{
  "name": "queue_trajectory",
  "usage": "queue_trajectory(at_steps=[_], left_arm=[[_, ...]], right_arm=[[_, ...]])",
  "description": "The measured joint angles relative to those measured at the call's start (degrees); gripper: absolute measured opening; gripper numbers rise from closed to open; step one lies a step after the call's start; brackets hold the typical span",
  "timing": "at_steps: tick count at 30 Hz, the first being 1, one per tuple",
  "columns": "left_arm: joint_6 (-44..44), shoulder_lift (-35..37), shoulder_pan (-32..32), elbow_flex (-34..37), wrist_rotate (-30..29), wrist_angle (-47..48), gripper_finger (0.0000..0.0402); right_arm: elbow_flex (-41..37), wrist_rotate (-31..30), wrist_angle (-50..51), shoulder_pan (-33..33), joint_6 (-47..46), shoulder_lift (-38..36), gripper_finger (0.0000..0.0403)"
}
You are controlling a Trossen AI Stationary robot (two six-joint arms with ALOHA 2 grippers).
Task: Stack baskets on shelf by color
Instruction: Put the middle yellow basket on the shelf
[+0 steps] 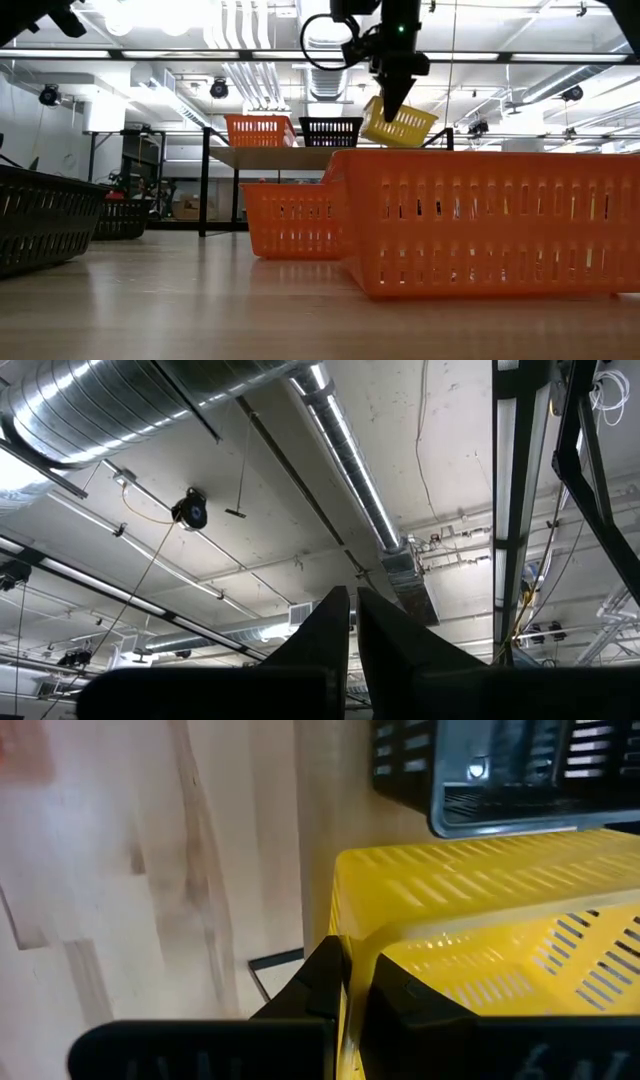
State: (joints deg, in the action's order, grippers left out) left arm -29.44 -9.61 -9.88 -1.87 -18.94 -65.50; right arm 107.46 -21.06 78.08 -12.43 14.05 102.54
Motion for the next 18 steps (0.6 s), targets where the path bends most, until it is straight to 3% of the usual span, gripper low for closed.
queue_trajectory(at_steps=[18], left_arm=[[0.0, 0.0, 0.0, 0.0, 0.0, 0.0, 0.0008]], right_arm=[[0.0, -3.4, -0.6, 0.0, 1.4, 0.7, 0.0009]])
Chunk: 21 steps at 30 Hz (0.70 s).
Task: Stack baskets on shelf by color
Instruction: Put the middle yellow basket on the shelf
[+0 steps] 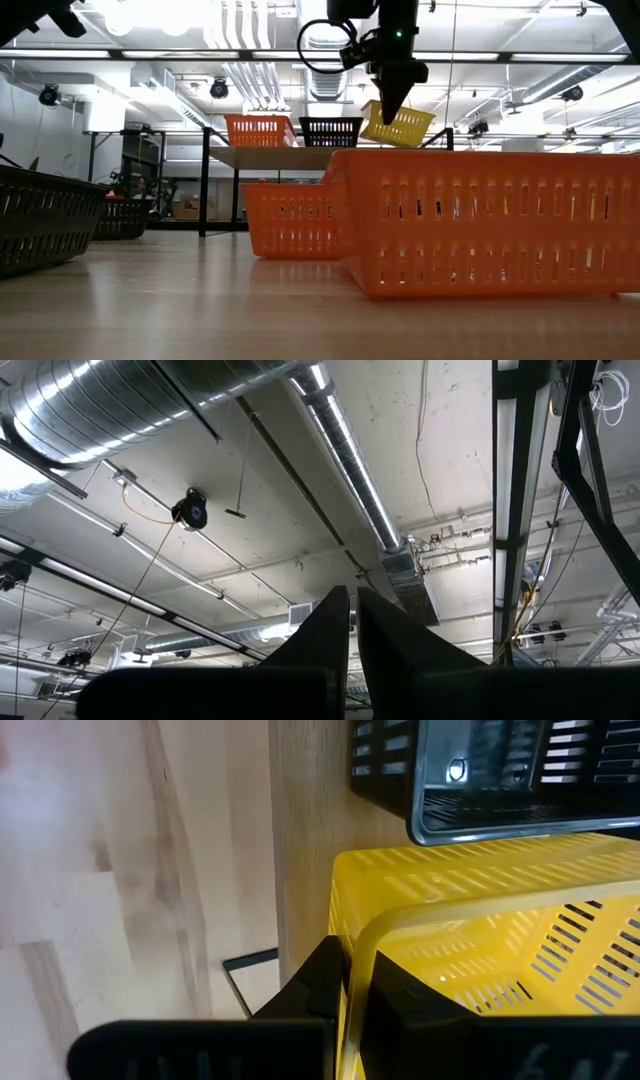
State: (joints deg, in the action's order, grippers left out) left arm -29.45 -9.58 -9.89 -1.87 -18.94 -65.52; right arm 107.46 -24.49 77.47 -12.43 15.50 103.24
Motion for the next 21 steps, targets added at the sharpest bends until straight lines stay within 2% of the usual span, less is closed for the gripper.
queue_trajectory(at_steps=[12, 21], left_arm=[[0.0, 0.0, 0.0, 0.0, 0.0, 0.0, 0.0008], [0.0, 0.0, 0.0, 0.0, 0.0, 0.0, 0.0008]], right_arm=[[0.0, -0.1, -0.2, -0.4, -2.4, 0.0, 0.0012], [0.0, -1.1, -0.2, -0.7, -4.5, 0.0, 0.0063]])
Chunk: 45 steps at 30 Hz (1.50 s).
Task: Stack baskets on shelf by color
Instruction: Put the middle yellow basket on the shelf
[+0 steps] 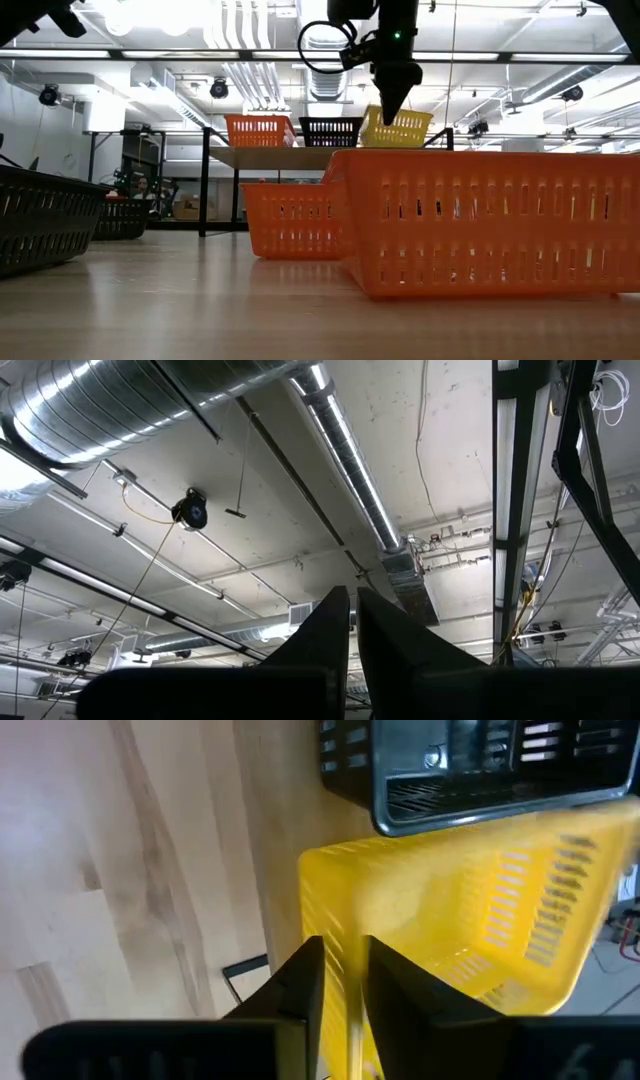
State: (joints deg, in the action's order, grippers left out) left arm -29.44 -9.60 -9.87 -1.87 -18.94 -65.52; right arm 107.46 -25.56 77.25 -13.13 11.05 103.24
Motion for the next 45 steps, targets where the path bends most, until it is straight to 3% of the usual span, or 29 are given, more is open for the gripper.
queue_trajectory(at_steps=[10, 19, 36, 42, 45], left_arm=[[0.0, 0.0, 0.0, 0.0, 0.0, 0.0, 0.0008], [0.0, 0.0, 0.0, 0.0, 0.0, 0.0, 0.0008], [-1.1, 0.0, 0.0, 0.0, 0.0, 0.1, 0.0008], [-3.2, 0.0, 0.0, 0.0, -1.1, 0.5, 0.0008], [-6.7, 0.0, 0.0, 0.0, -2.5, 0.5, 0.0008]], right_arm=[[0.0, -0.1, 0.0, -0.1, -1.0, 0.0, 0.0112], [0.0, -0.1, 0.0, 0.0, -1.0, 0.0, 0.0125], [8.0, 0.4, 1.0, 1.1, -5.7, -0.1, 0.0115], [12.6, 7.9, -0.1, 4.3, -10.2, -0.2, 0.0085], [11.7, 8.3, 0.0, 5.5, -10.2, -0.2, 0.0056]])
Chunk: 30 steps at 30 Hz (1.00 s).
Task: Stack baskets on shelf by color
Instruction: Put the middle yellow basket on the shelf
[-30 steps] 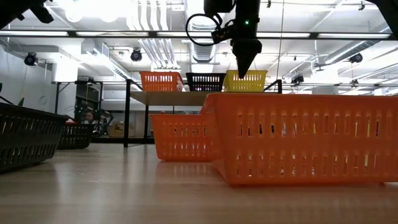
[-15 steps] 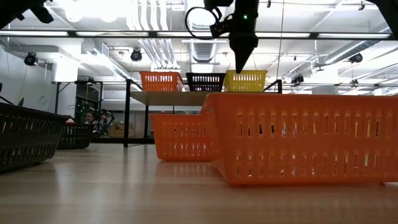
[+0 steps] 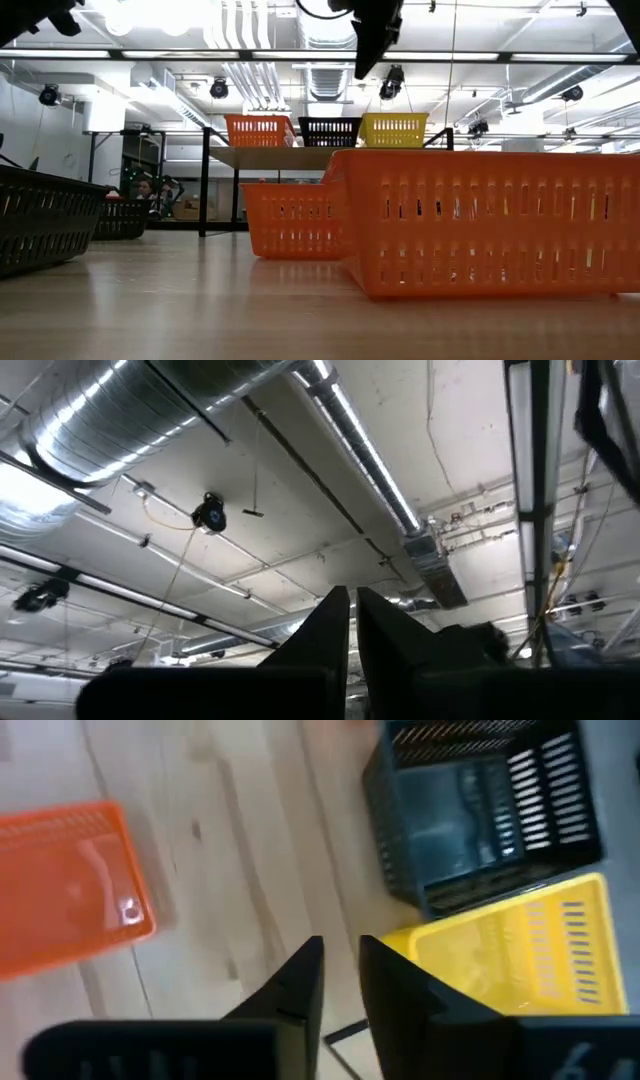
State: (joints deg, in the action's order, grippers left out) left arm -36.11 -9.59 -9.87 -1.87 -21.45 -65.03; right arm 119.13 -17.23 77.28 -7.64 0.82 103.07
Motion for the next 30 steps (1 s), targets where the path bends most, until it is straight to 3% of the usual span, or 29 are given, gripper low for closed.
queue_trajectory(at_steps=[6, 10, 18, 30], left_arm=[[-0.4, 0.0, 0.0, 0.0, -1.6, 0.0, 0.0008], [-0.4, 0.0, 0.0, 0.0, -1.6, 0.0, 0.0008], [-0.4, 0.0, 0.0, 0.0, -1.6, 0.0, 0.0008], [-0.4, 0.0, 0.0, 0.0, -1.6, -0.1, 0.0008]], right_arm=[[-5.2, -0.3, -0.1, 0.1, -1.3, 0.0, 0.0011], [-7.9, -1.2, -0.2, -0.6, -1.6, 0.1, 0.0009], [-11.2, -8.7, -0.2, -3.1, -3.9, 0.1, 0.0009], [-11.3, -8.9, -0.9, -6.1, -3.9, 0.1, 0.0009]])
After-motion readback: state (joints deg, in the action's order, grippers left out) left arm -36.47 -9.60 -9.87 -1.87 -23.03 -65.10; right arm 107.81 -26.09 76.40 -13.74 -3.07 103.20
